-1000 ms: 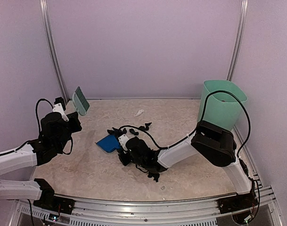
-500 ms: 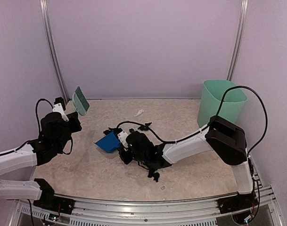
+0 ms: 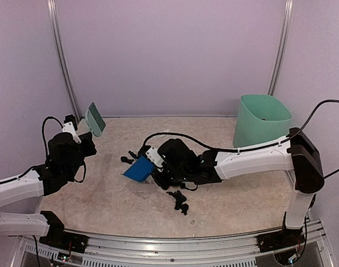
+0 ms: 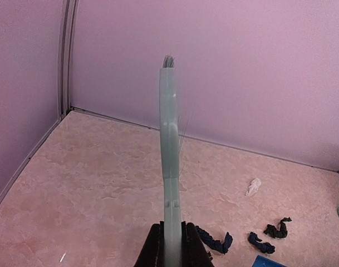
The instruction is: Sweep away the paper scraps from the table
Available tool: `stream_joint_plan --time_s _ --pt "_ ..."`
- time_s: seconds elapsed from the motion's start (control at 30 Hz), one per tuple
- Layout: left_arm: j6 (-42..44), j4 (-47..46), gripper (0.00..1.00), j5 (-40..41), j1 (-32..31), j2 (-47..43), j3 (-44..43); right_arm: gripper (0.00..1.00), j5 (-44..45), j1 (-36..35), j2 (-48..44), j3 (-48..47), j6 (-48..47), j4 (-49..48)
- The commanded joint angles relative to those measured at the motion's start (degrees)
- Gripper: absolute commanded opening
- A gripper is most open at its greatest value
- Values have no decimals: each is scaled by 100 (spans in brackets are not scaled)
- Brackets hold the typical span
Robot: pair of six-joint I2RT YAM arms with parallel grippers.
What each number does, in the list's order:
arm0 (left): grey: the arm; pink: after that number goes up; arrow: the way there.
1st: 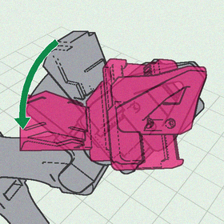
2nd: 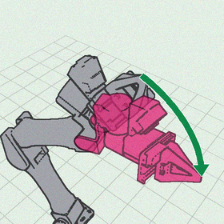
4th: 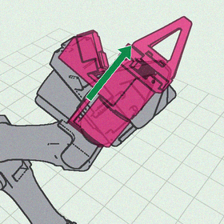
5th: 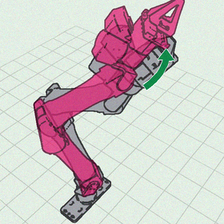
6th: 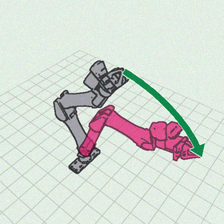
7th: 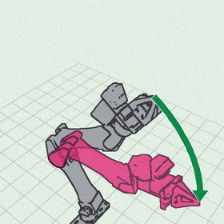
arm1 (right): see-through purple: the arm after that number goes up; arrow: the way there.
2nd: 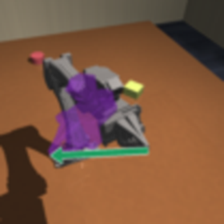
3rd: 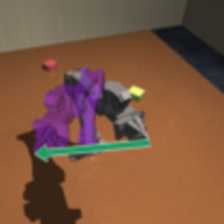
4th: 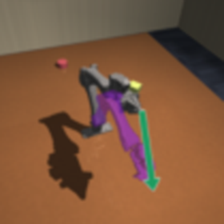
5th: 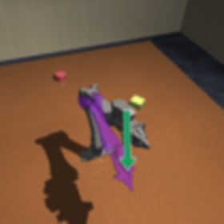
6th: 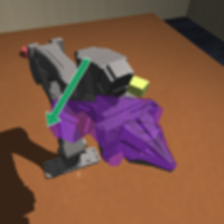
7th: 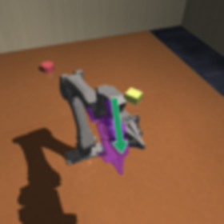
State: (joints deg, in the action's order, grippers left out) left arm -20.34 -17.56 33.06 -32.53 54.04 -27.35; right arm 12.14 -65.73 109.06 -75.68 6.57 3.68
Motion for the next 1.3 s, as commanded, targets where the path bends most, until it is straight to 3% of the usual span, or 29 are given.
stream_joint_plan --time_s 0.0,0.33,0.7,1.0,1.27 --pt "56 -104 0 -2 41 -48 -79 0 -19 196 -564 312 -240 772" --pt "172 -72 0 -398 45 547 -435 0 608 1155 -1608 1599 -83 334" --pt "-94 742 0 -406 142 1829 -1412 0 -78 1891 -2294 2742 -344 -621" --pt "-478 1421 0 -679 425 2630 -2195 0 -471 2024 -2013 2886 -572 -1008" --pt "-25 2084 0 -789 415 3226 -2778 0 -645 2127 -2007 3025 -824 -1187"
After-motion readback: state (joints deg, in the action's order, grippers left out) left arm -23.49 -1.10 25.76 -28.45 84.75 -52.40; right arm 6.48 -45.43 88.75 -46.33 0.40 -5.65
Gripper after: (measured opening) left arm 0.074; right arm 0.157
